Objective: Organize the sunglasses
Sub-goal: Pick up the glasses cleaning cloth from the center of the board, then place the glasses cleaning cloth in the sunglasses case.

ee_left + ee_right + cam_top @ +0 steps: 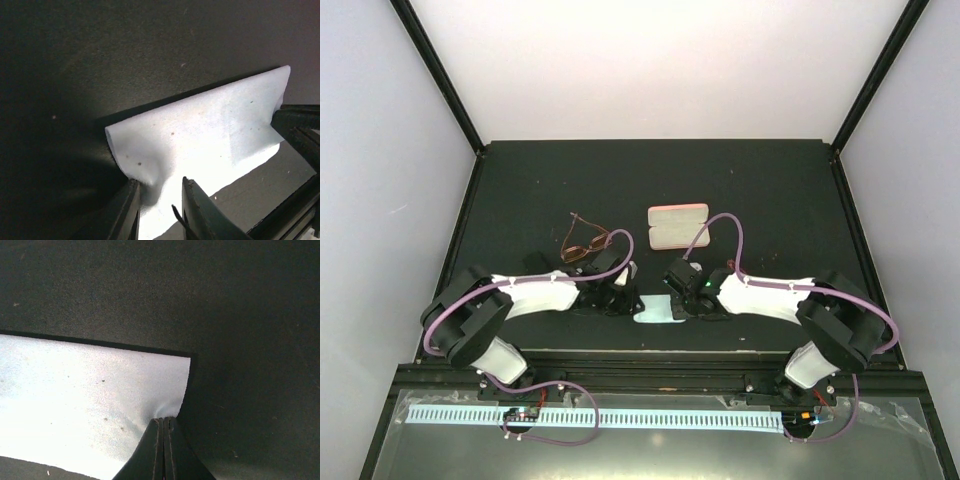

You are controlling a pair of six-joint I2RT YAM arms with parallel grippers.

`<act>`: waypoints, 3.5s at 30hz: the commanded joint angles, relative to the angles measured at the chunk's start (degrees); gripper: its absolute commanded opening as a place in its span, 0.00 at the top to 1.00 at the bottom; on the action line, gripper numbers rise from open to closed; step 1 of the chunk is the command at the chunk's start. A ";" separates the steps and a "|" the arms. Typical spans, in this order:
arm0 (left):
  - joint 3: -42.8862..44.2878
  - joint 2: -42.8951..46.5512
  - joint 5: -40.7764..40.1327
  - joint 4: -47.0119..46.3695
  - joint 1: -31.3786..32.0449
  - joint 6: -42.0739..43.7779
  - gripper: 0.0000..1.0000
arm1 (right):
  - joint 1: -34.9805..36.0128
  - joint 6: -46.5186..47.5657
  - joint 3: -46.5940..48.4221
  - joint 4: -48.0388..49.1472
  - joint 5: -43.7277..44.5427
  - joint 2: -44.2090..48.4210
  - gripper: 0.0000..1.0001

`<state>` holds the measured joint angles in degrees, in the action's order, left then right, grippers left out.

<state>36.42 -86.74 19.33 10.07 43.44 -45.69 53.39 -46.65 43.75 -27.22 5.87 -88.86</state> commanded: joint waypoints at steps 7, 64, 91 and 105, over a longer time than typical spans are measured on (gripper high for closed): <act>0.58 -3.74 -2.96 2.32 0.71 -0.98 0.88 | 0.40 -2.29 -2.48 -2.35 0.98 -0.01 0.99; 49.72 -31.90 -7.52 12.53 -8.63 10.94 0.98 | -26.23 21.70 29.45 1.29 1.09 -17.00 0.99; 51.20 -35.63 -7.85 13.67 -8.97 11.59 0.98 | -26.86 21.50 30.01 1.09 5.45 -18.61 0.76; 51.82 -36.36 -7.56 13.84 -8.99 12.11 0.99 | -26.83 22.47 30.30 4.67 -4.99 -23.18 0.85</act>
<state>85.86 -121.64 11.73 22.79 34.81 -34.48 26.85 -24.29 73.12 -24.23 3.11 -109.78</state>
